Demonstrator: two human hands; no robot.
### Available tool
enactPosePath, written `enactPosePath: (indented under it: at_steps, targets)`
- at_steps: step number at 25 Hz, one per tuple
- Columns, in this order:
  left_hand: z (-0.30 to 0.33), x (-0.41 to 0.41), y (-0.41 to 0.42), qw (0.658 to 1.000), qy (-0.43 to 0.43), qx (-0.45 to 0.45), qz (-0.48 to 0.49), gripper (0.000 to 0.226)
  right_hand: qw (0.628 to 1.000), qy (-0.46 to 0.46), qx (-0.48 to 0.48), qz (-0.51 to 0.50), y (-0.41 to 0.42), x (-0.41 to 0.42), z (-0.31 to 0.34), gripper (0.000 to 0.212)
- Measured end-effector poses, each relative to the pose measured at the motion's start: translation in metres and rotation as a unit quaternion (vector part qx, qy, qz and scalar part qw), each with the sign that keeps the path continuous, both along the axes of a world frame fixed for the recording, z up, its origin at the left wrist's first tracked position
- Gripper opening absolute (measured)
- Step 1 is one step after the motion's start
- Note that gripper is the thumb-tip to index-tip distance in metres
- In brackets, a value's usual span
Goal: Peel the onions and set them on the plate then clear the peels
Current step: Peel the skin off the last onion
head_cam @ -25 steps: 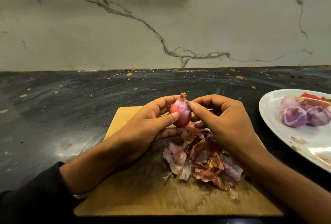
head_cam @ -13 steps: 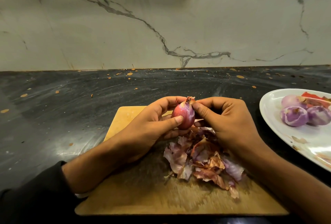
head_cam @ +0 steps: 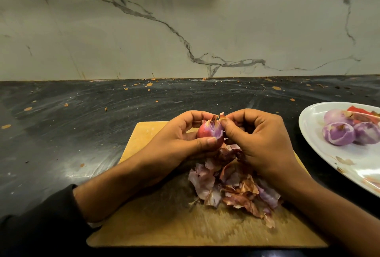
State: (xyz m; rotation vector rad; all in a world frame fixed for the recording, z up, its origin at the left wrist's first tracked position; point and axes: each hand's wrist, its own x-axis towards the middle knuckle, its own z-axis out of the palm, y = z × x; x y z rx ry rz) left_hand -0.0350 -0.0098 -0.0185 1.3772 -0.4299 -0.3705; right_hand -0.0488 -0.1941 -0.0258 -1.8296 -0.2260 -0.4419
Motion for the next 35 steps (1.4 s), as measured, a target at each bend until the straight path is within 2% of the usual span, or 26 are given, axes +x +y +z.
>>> enactPosePath:
  at_steps: [5, 8, 13, 23, 35]
  targets:
    - [-0.0004, 0.0026, 0.0013, 1.0, 0.008, 0.003, 0.022, 0.042, 0.999, 0.033, 0.035, 0.008, -0.0018, 0.0022, -0.0022, 0.006]
    - [0.0006, 0.0032, 0.0015, 0.999, 0.009, -0.002, 0.034, 0.045, 0.997, 0.044, 0.034, 0.045, 0.0002, -0.0003, 0.0002, 0.016]
    - [0.0003, 0.0032, 0.0009, 0.999, 0.018, -0.02, 0.026, 0.04, 0.993, 0.084, 0.065, 0.061, -0.0008, 0.0024, 0.0014, 0.012]
    - [-0.0018, 0.0009, 0.0009, 1.0, 0.025, -0.01, 0.008, 0.046, 1.0, 0.028, 0.006, 0.011, -0.0019, -0.001, 0.0003, 0.006]
    - [-0.0008, 0.0021, 0.0029, 1.0, 0.016, 0.01, -0.012, 0.039, 0.998, 0.065, 0.026, -0.001, 0.0004, -0.0024, 0.0013, 0.009]
